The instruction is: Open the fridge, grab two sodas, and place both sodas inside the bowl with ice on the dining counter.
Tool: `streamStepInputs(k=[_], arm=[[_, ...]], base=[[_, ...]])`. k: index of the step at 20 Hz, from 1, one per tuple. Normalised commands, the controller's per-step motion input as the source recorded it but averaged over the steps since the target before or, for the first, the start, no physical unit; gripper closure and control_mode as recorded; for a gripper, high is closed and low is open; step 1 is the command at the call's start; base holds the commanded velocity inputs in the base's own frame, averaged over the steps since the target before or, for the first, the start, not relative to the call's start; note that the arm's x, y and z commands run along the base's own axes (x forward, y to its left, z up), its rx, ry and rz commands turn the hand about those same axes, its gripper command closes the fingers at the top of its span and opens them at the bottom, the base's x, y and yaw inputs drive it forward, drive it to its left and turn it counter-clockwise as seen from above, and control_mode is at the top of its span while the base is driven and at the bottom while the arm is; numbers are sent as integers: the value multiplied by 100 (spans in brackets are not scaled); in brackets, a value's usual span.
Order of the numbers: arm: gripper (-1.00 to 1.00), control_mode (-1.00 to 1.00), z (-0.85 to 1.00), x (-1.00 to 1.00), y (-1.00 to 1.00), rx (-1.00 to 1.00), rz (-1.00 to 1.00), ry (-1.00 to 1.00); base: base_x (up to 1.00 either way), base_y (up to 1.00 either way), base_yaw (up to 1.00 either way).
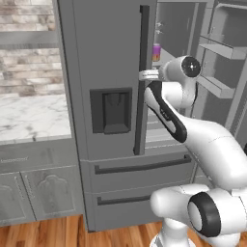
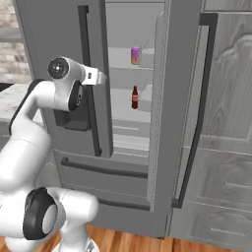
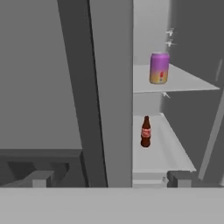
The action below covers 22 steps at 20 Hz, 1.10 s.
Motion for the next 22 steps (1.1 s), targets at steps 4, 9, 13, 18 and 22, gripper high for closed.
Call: streamStepInputs(k=[4,9,13,18,22], arm=[[-100,-100,15,34,18,0,0,1],[-100,-100,1,44,13,-1,-2,2],[-100,-100,0,53,12,0,-1,5],[-100,-100,0,50,6,0,-1,5],[-100,-100,0,45,9,0,-1,5]], base=[[0,0,0],[0,0,0],[0,0,0],[0,0,0],[0,0,0]])
